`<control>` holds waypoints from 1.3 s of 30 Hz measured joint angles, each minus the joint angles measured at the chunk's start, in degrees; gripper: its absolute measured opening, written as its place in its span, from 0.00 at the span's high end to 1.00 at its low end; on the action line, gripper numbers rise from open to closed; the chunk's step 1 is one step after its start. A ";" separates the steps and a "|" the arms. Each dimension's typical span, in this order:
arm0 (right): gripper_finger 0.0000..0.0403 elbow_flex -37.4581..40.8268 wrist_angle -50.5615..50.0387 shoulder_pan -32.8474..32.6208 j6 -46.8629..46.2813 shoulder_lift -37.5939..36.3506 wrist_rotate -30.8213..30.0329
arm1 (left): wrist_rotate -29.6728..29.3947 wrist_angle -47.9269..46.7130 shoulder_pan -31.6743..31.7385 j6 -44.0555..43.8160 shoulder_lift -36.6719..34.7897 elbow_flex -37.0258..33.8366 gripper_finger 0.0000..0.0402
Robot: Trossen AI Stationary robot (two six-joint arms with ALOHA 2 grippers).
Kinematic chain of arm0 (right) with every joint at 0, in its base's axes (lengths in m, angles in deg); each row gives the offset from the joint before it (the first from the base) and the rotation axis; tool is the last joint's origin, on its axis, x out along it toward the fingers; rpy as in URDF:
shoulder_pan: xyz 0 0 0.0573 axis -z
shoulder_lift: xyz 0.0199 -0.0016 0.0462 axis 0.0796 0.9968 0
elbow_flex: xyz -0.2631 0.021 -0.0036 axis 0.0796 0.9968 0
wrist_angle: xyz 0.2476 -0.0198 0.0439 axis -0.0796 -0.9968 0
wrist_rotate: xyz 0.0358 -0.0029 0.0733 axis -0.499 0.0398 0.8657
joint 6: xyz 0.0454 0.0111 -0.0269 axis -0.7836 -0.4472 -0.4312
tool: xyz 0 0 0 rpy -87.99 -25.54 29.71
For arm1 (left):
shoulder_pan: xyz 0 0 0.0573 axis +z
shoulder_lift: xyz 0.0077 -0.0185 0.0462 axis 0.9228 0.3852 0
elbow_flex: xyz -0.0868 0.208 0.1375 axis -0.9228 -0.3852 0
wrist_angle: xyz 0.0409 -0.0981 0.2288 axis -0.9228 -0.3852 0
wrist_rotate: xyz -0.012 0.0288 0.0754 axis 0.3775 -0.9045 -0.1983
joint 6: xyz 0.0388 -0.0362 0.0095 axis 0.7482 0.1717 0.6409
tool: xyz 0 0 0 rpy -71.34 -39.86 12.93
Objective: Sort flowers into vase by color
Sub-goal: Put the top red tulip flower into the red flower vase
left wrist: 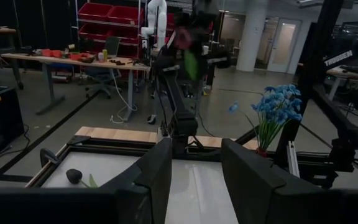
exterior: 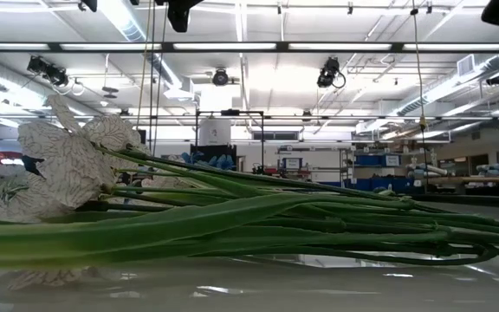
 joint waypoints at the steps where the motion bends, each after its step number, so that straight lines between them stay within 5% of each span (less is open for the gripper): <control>1: 0.97 0.01 0.82 0.00 2.15 -0.56 2.60 | 0.00 -0.02 0.00 0.00 0.00 0.00 0.64; 7: 0.97 3.49 20.41 0.02 10.50 -6.20 24.81 | 0.00 0.00 0.00 0.00 0.00 0.00 0.64; 10: 0.97 7.56 26.69 0.02 8.66 -9.41 30.54 | 0.02 -0.02 0.00 0.00 0.00 0.00 0.64; 28: 0.97 25.77 47.58 0.02 7.99 -15.95 32.24 | 0.01 -0.04 0.00 0.00 0.00 0.02 0.64; 39: 0.97 26.84 50.20 0.02 12.14 -12.91 37.05 | 0.00 -0.04 0.00 0.00 0.00 0.02 0.64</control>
